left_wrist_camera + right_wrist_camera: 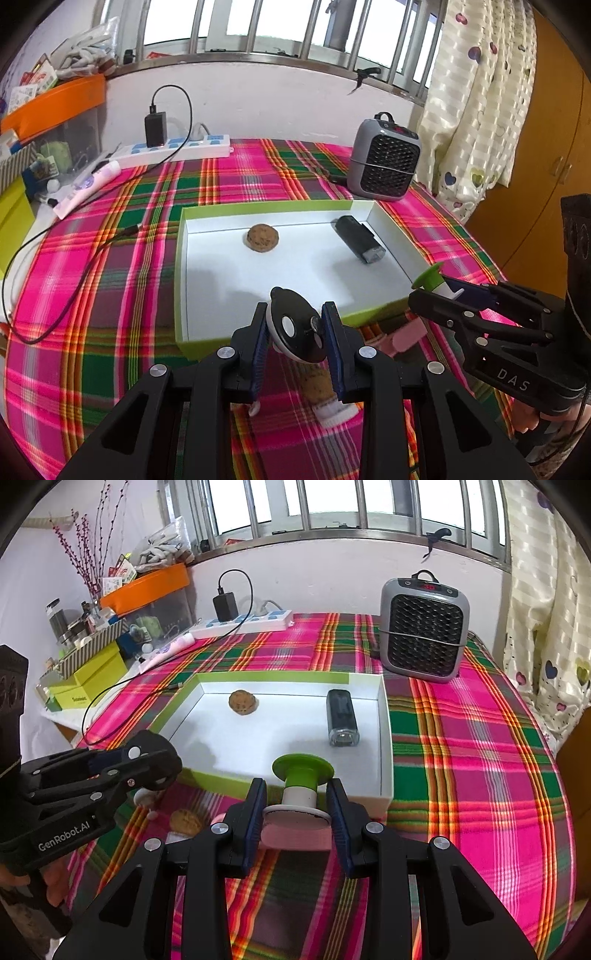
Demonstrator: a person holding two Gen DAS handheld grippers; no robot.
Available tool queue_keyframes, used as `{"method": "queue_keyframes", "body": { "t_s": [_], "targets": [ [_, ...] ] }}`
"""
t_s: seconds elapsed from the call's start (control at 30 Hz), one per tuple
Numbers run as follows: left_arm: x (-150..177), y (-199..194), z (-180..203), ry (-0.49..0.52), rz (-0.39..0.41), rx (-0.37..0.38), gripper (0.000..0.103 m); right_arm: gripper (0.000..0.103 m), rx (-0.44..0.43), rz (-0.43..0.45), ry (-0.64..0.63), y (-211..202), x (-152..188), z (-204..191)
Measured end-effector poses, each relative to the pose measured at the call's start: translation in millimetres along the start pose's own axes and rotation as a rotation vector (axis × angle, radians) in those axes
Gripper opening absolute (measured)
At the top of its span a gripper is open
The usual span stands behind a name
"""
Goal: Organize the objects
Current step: 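Lift and carry the black disc with the left tool while the right tool carries the spool to the tray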
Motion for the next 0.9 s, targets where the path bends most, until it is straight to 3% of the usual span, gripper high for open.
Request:
{"method": "queue_keyframes", "body": {
  "t_s": [0.9],
  "targets": [
    [-38,49,-37,-0.011,-0.030,-0.055,0.026,0.035,-0.002,-0.049,-0.049,68,-58,-11]
  ]
}}
Point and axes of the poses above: each gripper's, at about its wrist camera, not at the fingertips, and y roughly the way its jaws point, z to its right, x to its underside, the point moved 1 cm from there along y, roughly the way its jaws point, and after that the axes turned 12 degrees about x, right-handed, at the moved point
